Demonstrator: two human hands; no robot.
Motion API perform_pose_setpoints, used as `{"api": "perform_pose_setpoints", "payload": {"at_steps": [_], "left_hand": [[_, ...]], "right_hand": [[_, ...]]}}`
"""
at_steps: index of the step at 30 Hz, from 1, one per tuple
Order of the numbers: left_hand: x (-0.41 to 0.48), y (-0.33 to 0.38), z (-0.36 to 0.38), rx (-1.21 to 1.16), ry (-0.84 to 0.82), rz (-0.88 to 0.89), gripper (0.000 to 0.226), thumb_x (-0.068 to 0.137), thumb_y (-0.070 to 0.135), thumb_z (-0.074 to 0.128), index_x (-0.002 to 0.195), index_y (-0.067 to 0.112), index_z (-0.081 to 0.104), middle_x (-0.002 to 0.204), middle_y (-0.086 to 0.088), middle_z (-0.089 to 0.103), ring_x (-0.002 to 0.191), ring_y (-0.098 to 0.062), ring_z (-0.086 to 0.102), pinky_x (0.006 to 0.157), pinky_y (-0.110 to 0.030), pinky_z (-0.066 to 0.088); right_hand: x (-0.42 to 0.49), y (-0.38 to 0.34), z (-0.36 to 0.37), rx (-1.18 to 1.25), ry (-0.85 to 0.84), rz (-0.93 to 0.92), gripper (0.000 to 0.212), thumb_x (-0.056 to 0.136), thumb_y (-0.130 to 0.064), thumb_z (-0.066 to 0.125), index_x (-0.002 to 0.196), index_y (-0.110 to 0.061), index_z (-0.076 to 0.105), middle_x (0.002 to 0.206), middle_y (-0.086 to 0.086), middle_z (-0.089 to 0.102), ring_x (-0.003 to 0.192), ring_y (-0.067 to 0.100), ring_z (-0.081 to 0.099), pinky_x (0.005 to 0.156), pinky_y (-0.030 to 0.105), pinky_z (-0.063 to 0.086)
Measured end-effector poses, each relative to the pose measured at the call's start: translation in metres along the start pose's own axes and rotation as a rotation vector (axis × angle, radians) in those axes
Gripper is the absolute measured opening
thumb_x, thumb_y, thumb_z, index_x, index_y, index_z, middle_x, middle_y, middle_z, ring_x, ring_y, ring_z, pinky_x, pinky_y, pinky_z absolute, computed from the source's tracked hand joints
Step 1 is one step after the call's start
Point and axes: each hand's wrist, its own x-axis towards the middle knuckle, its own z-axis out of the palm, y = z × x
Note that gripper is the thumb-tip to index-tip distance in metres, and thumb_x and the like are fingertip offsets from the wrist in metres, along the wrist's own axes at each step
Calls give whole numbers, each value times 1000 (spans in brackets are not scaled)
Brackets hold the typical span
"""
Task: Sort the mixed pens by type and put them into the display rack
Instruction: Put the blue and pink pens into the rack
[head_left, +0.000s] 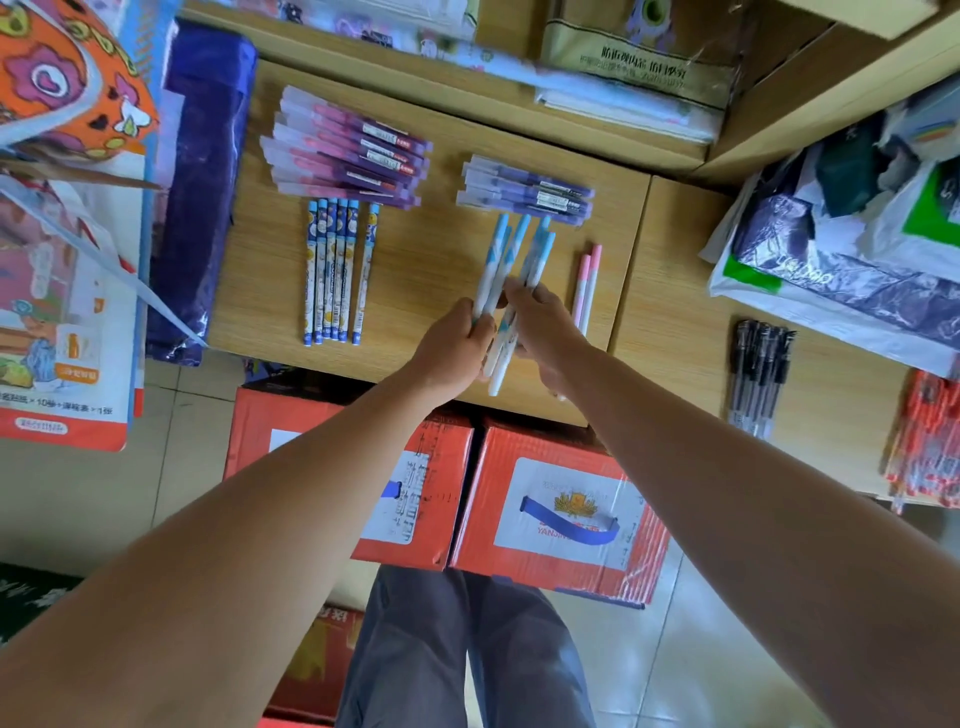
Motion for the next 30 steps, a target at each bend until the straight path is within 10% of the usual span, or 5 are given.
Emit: {"api": "perform_pose_setpoints", "payload": {"at_steps": [5, 17, 23, 30], "left_hand": [[-7, 9, 0, -36, -58, 15, 23, 104, 20, 33, 118, 3, 41, 83, -18, 64, 68, -33, 65, 63, -41, 56], [-16, 10, 13, -94, -307, 6, 19, 102, 28, 43, 93, 11, 44, 66, 0, 38, 48, -6, 32, 44, -19, 27], [-3, -8, 9, 9, -80, 16, 23, 99, 32, 47, 96, 10, 46, 68, 1, 45, 51, -12, 39, 49, -26, 33], [3, -19, 9, 47, -34, 36, 21, 99, 34, 46, 92, 15, 46, 65, 2, 47, 49, -14, 40, 49, -27, 33]], "right_hand": [[-10, -4, -14, 133, -63, -12, 21, 98, -24, 53, 82, -11, 58, 62, 2, 49, 49, 9, 46, 46, 21, 43], [-25, 5, -44, 158, -90, -31, 29, 93, -29, 62, 100, -1, 62, 78, 11, 66, 61, 17, 66, 58, 27, 58], [-7, 24, -68, -560, 387, -75, 37, 91, -50, 54, 97, -14, 55, 82, 4, 63, 75, 22, 63, 57, 31, 46], [-6, 34, -63, -845, 385, -48, 38, 86, -37, 67, 105, -6, 55, 89, 5, 53, 80, 22, 52, 53, 26, 34]]}}
